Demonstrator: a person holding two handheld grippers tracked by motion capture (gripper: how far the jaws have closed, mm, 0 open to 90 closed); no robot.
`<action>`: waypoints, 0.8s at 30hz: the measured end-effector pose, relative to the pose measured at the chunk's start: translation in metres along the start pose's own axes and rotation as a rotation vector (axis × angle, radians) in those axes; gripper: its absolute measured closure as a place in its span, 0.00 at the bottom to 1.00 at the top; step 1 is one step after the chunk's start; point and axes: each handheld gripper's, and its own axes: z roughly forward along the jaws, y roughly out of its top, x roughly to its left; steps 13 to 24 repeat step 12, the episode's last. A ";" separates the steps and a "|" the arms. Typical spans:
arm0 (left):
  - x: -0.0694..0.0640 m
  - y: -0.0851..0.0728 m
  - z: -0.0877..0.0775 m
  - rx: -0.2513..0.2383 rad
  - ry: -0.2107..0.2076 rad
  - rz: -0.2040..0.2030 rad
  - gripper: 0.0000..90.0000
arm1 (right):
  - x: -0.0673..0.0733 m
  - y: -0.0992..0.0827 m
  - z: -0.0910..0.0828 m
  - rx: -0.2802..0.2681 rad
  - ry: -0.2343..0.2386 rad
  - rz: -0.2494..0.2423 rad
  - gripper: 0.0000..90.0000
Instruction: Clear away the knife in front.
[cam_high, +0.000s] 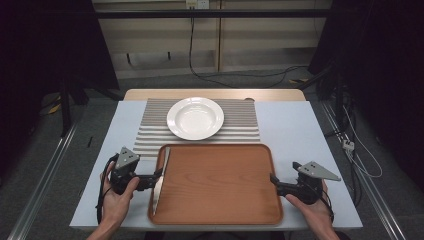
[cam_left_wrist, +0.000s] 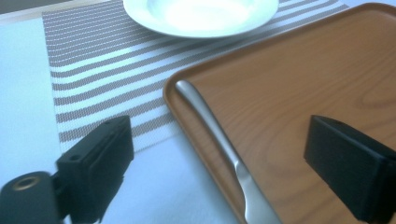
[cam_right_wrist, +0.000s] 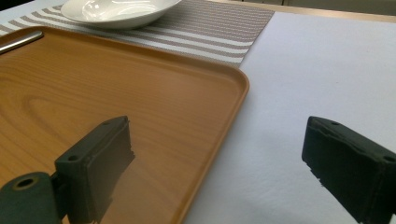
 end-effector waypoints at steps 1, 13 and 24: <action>0.000 -0.002 -0.001 -0.006 0.001 -0.004 0.07 | 0.000 0.000 0.000 0.001 -0.001 0.000 0.09; 0.006 -0.018 -0.005 -0.036 0.042 -0.063 0.07 | -0.004 0.000 0.000 -0.003 -0.023 0.010 0.09; 0.006 -0.018 -0.005 -0.036 0.042 -0.063 0.07 | -0.004 0.000 0.000 -0.003 -0.023 0.010 0.09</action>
